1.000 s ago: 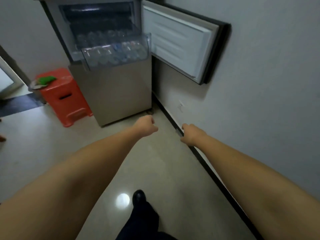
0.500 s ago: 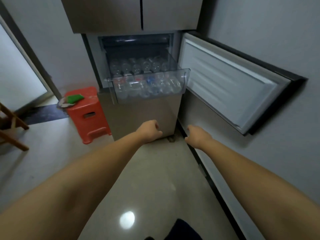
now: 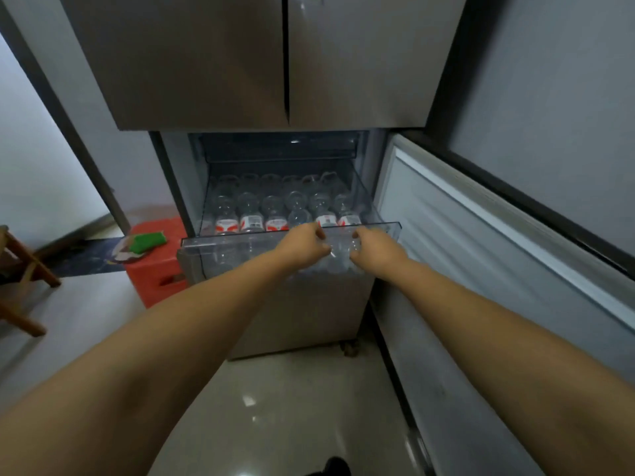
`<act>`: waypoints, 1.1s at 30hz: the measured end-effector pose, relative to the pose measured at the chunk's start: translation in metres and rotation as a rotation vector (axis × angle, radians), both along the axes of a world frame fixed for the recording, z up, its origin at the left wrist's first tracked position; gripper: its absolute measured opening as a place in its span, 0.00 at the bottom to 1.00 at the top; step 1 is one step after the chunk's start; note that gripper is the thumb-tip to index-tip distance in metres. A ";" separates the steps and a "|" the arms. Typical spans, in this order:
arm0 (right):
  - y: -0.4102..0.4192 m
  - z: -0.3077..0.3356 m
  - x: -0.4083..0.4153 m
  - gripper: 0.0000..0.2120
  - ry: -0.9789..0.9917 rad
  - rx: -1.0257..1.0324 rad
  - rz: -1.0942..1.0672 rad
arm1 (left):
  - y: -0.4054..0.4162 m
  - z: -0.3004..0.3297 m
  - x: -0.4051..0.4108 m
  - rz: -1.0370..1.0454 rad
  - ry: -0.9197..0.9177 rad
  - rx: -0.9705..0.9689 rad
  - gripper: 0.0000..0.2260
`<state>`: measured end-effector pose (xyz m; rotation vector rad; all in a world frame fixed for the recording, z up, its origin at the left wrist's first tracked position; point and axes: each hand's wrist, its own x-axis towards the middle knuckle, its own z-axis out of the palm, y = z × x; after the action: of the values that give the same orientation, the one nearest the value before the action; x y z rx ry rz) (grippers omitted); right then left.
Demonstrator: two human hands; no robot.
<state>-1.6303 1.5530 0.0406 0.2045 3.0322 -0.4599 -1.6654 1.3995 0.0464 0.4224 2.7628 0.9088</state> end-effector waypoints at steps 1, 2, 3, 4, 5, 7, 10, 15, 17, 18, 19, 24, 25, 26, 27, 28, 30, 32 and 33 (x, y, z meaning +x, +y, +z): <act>0.008 0.006 -0.016 0.20 0.038 0.004 -0.002 | 0.007 0.004 -0.015 0.017 0.014 0.017 0.14; 0.015 0.010 -0.032 0.20 0.066 0.015 -0.009 | 0.014 0.006 -0.029 0.040 0.019 0.028 0.14; 0.021 0.011 -0.046 0.19 0.079 0.025 -0.004 | 0.019 0.007 -0.042 0.056 0.020 0.032 0.14; 0.024 0.011 -0.056 0.19 0.072 0.023 0.007 | 0.022 0.005 -0.051 0.068 0.005 0.031 0.15; 0.028 0.008 -0.067 0.18 0.069 0.013 0.015 | 0.025 0.002 -0.060 0.083 -0.005 0.028 0.15; 0.033 0.006 -0.089 0.17 0.067 -0.004 0.029 | 0.029 -0.002 -0.082 0.115 -0.039 0.022 0.14; 0.038 0.001 -0.126 0.17 0.078 -0.031 0.025 | 0.036 -0.008 -0.119 0.146 -0.071 0.039 0.12; 0.045 -0.026 -0.186 0.20 -0.038 -0.074 -0.014 | 0.053 -0.028 -0.182 0.106 -0.093 -0.033 0.14; 0.049 -0.034 -0.207 0.24 -0.106 -0.095 -0.032 | 0.060 -0.034 -0.206 0.078 -0.066 -0.094 0.17; 0.052 -0.037 -0.223 0.26 -0.125 -0.107 -0.045 | 0.066 -0.035 -0.222 0.055 -0.042 -0.139 0.18; 0.054 -0.040 -0.230 0.28 -0.142 -0.124 -0.056 | 0.069 -0.035 -0.230 0.023 -0.033 -0.200 0.20; 0.055 -0.054 -0.269 0.33 -0.263 -0.190 -0.065 | 0.077 -0.058 -0.268 -0.219 -0.029 -0.636 0.33; 0.054 -0.057 -0.273 0.34 -0.278 -0.212 -0.074 | 0.078 -0.063 -0.273 -0.245 -0.028 -0.692 0.37; 0.054 -0.061 -0.277 0.36 -0.280 -0.235 -0.082 | 0.079 -0.068 -0.276 -0.266 -0.022 -0.740 0.40; 0.054 -0.064 -0.279 0.36 -0.279 -0.257 -0.091 | 0.081 -0.071 -0.278 -0.278 -0.013 -0.772 0.43; 0.054 -0.068 -0.282 0.36 -0.283 -0.279 -0.100 | 0.083 -0.074 -0.280 -0.284 0.002 -0.775 0.43; 0.055 -0.073 -0.284 0.37 -0.288 -0.320 -0.097 | 0.086 -0.078 -0.281 -0.273 0.023 -0.731 0.42; 0.055 -0.076 -0.285 0.39 -0.273 -0.356 -0.089 | 0.088 -0.080 -0.284 -0.244 0.046 -0.704 0.42; 0.055 -0.076 -0.287 0.39 -0.261 -0.375 -0.101 | 0.088 -0.079 -0.283 -0.229 0.050 -0.706 0.43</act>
<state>-1.9170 1.6077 -0.0358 0.3620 2.6308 -0.9162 -1.9486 1.4878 -0.0323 0.6034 2.7609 -0.1449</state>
